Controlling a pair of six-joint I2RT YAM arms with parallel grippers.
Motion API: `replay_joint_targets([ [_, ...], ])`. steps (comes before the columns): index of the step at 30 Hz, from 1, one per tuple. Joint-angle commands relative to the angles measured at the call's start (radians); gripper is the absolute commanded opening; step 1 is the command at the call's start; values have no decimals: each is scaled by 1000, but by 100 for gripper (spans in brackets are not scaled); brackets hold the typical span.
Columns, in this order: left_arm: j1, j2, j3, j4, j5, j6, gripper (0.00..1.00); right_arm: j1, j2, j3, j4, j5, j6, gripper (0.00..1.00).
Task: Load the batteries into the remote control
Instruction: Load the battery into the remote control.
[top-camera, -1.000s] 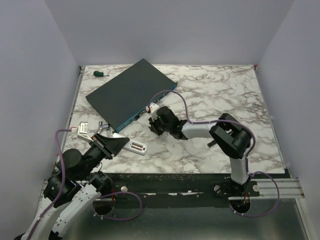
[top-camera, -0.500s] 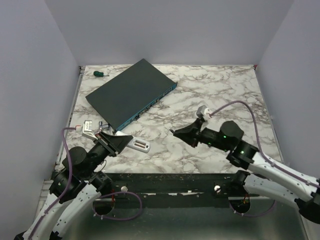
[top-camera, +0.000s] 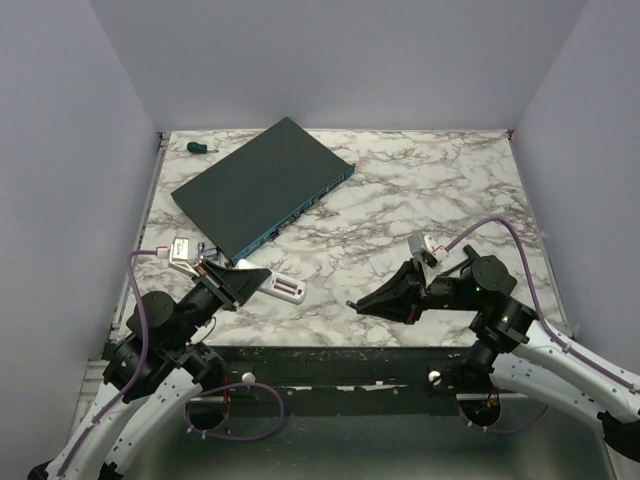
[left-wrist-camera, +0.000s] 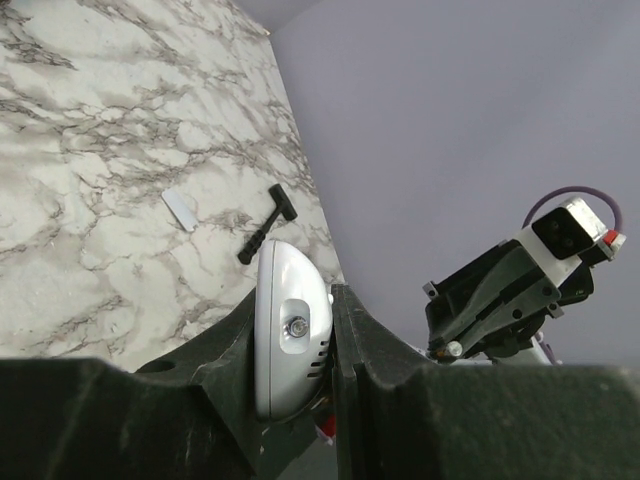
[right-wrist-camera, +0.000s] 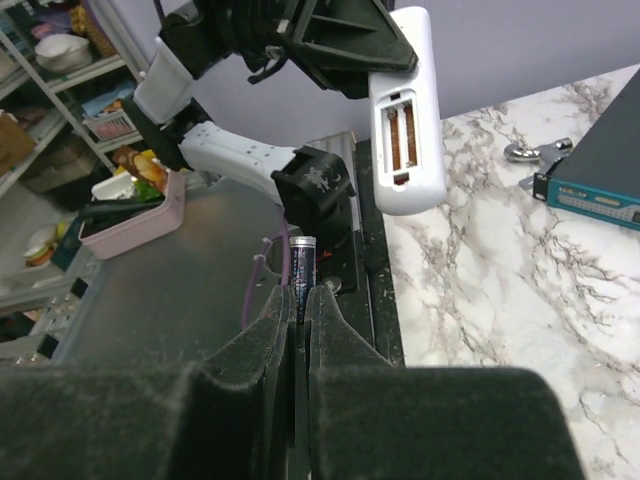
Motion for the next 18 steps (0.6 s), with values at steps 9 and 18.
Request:
replay_joint_targets([
  [9,6,21,-12,111,103,27,0,1,-93,-39,41,-111,-134,1],
  [18,6,45,-19,210,205,47,0,1,-93,-39,11,-167,-281,1],
])
